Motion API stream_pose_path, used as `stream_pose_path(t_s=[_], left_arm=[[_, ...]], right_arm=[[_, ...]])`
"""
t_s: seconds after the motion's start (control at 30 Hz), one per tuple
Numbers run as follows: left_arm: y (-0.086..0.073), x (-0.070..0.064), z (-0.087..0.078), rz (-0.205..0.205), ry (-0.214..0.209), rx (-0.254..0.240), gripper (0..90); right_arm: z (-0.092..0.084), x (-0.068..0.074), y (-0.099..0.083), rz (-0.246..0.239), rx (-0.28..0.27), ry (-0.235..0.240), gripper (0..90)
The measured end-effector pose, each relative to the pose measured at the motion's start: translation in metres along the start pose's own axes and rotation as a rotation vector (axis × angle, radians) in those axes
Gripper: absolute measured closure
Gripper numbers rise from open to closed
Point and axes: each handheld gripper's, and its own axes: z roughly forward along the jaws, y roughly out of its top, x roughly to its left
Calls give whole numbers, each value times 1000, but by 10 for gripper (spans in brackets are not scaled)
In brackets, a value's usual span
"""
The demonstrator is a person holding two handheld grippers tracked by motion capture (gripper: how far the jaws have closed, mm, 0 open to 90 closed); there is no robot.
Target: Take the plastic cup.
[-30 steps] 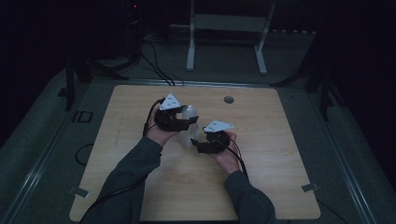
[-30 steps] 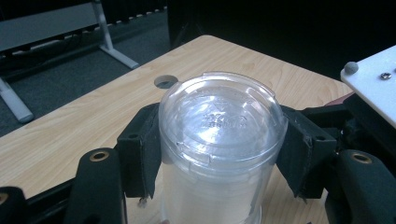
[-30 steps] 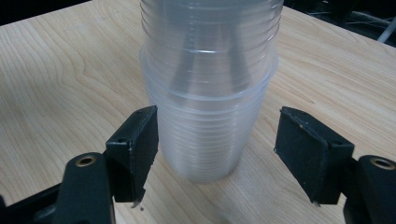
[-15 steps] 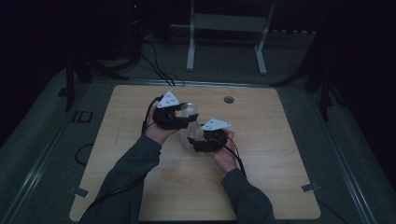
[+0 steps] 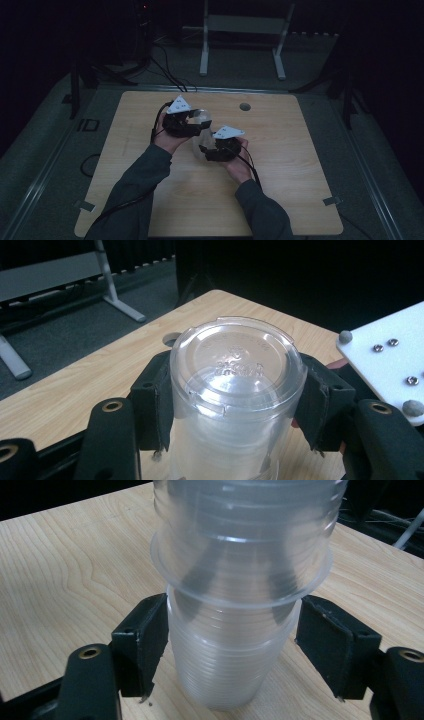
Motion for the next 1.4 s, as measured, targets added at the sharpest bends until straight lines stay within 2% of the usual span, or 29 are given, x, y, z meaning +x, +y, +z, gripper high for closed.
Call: stream_pose_path(t_s=[0.5, 0.67, 1.07, 1.13, 1.4], left_arm=[[18, -2, -15, 17, -2, -40, 399], [28, -3, -25, 31, 5, -58, 401], [37, -3, -42, 33, 9, -100, 403], [41, -4, -51, 42, 16, -118, 403], [46, -5, -67, 57, 28, -139, 404]], right_arm=[[0, 0, 0, 1, 4, 0, 293], [-1, -1, 0, -4, 9, 6, 314], [-3, 0, 0, -5, 6, 12, 289], [-5, 1, 1, -13, 3, 9, 275], [-14, 3, 3, -33, -11, 4, 259]])
